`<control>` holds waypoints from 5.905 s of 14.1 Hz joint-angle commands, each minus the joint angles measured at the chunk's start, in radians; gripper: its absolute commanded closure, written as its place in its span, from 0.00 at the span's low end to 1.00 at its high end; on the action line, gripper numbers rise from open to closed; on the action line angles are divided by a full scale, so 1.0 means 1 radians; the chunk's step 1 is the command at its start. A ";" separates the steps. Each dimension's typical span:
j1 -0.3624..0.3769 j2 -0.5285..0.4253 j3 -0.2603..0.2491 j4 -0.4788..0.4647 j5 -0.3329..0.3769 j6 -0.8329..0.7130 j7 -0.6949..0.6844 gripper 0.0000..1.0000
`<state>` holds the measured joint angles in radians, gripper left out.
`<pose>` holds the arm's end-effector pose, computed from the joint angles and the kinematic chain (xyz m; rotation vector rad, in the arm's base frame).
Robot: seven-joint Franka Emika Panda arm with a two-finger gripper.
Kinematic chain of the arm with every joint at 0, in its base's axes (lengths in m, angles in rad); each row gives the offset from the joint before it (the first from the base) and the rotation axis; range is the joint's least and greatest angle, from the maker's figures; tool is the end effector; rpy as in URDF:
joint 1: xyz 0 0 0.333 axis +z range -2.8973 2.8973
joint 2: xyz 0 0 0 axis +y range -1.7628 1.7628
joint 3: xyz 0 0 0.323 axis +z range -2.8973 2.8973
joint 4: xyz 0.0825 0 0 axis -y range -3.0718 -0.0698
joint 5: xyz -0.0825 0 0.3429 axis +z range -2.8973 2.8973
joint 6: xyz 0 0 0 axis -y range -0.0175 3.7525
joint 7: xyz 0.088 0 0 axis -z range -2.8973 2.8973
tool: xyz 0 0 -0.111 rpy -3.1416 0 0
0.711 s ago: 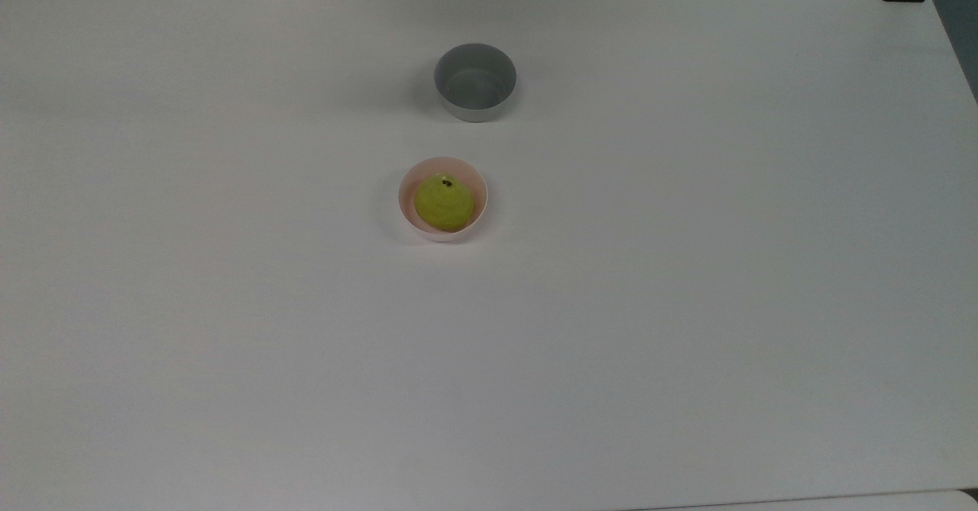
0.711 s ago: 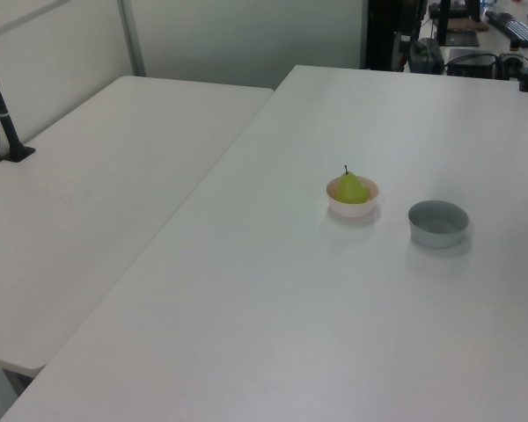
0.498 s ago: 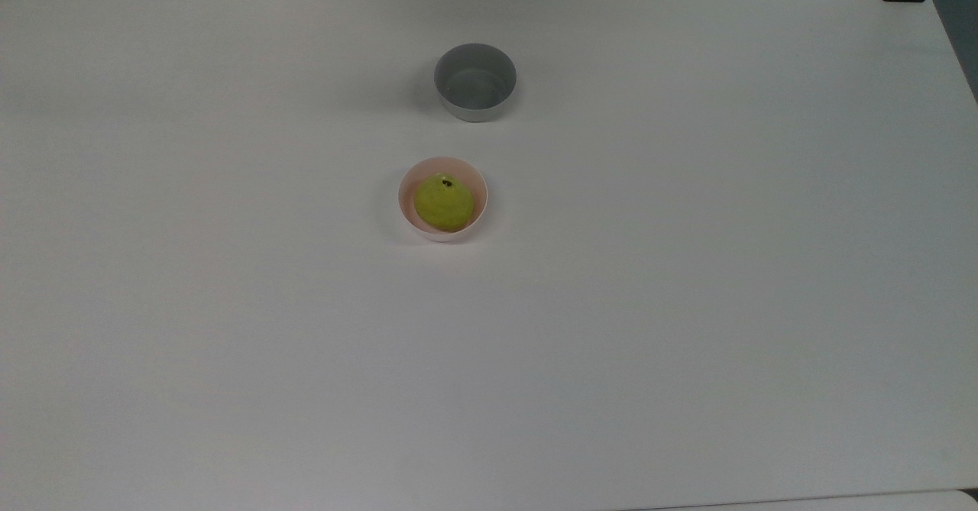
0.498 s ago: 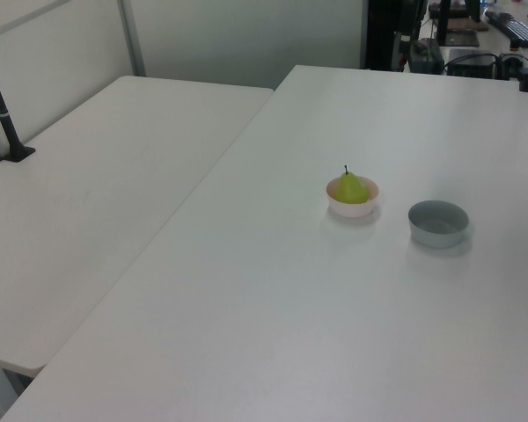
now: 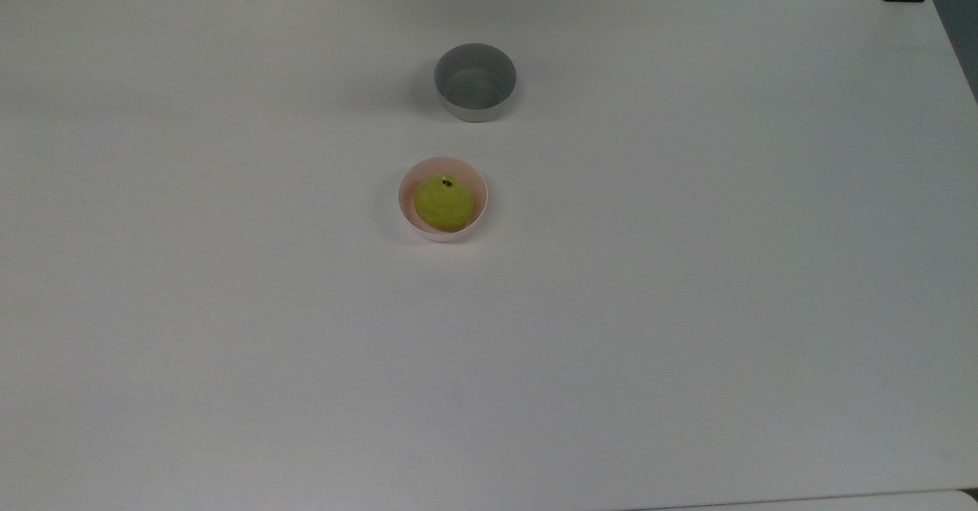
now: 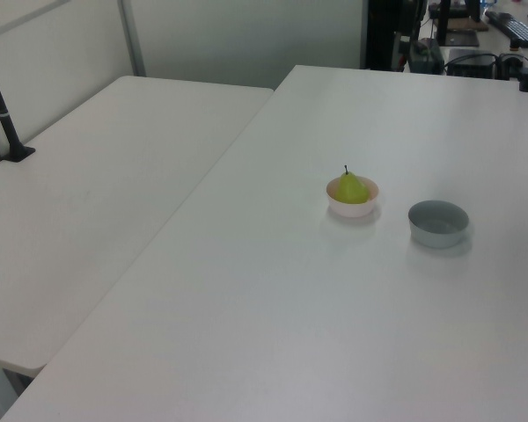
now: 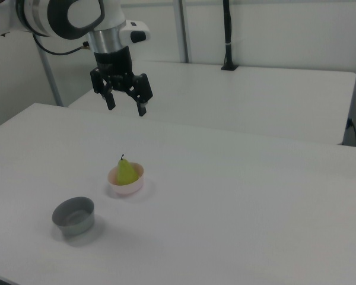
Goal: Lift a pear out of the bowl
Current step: 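Move the open gripper toward the pink bowl holding the green pear, then lower the gripper onto the green pear and close on it, then lift the green pear up out of the pink bowl, then carry the held pear away from the bowls across the table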
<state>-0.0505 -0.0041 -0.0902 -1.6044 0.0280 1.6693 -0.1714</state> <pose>0.5170 -0.0705 0.6240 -3.1220 -0.0451 -0.1133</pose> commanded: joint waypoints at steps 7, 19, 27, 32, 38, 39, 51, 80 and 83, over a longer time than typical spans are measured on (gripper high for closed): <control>0.038 0.036 0.000 -0.026 0.000 0.021 -0.247 0.00; 0.187 0.121 0.000 -0.242 -0.039 0.355 -0.132 0.00; 0.231 0.272 0.000 -0.256 -0.039 0.513 -0.126 0.00; 0.230 0.303 0.000 -0.255 -0.042 0.536 -0.129 0.13; 0.231 0.322 0.000 -0.253 -0.056 0.540 -0.128 1.00; 0.231 0.319 0.000 -0.253 -0.056 0.540 -0.128 1.00; 0.225 0.196 0.030 -0.236 -0.046 0.446 -0.066 1.00; -0.230 0.047 -0.028 -0.150 0.038 0.268 -0.448 1.00; -0.255 0.076 -0.030 -0.242 0.038 0.464 -0.448 1.00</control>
<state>-0.2917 0.0887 -0.1154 -1.7305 0.0443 1.9714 -0.5891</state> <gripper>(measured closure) 0.493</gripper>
